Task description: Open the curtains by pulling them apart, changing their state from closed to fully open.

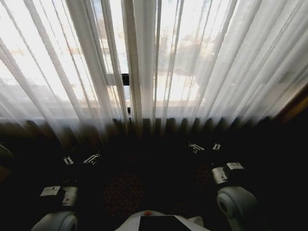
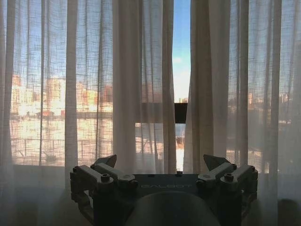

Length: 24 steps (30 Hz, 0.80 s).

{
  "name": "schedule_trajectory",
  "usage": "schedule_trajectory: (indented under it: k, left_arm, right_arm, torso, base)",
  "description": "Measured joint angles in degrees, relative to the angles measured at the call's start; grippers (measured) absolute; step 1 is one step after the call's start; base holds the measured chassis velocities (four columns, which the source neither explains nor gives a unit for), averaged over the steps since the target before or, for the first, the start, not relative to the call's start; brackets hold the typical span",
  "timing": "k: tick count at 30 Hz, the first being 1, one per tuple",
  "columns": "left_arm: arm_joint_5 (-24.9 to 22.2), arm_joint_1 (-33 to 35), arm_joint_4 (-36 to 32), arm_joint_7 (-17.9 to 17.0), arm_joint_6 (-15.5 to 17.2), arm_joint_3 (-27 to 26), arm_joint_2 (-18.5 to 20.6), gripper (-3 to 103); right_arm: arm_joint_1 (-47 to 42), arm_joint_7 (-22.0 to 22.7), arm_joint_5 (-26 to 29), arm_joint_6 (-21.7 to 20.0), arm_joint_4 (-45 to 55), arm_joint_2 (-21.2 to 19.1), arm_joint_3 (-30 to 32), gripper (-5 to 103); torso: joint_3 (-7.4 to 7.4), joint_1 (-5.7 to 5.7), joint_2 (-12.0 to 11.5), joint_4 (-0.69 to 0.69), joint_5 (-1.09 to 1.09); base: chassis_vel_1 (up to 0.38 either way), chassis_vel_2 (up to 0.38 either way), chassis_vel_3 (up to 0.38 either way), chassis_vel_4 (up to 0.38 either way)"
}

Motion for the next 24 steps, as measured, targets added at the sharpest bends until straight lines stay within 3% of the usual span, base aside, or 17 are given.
schedule_trajectory:
  k: [7, 24]
  left_arm:
    - [-2.28, -0.31, 0.89, 0.07, -0.87, -1.32, 2.16, 100]
    - [-1.99, -0.38, 0.35, 0.34, -0.69, -0.04, 1.22, 100]
  right_arm:
    - [0.17, 0.00, 0.26, -0.04, -0.56, -0.41, 0.05, 100]
    - [0.47, -1.13, -2.26, 0.30, -1.83, 0.10, -0.04, 100]
  torso:
    - [0.00, 0.00, 0.00, 0.00, 0.00]
    - [0.00, 0.00, 0.01, 0.00, 0.00]
  base:
    - [0.000, 0.000, 0.000, 0.000]
    - [0.000, 0.000, 0.000, 0.000]
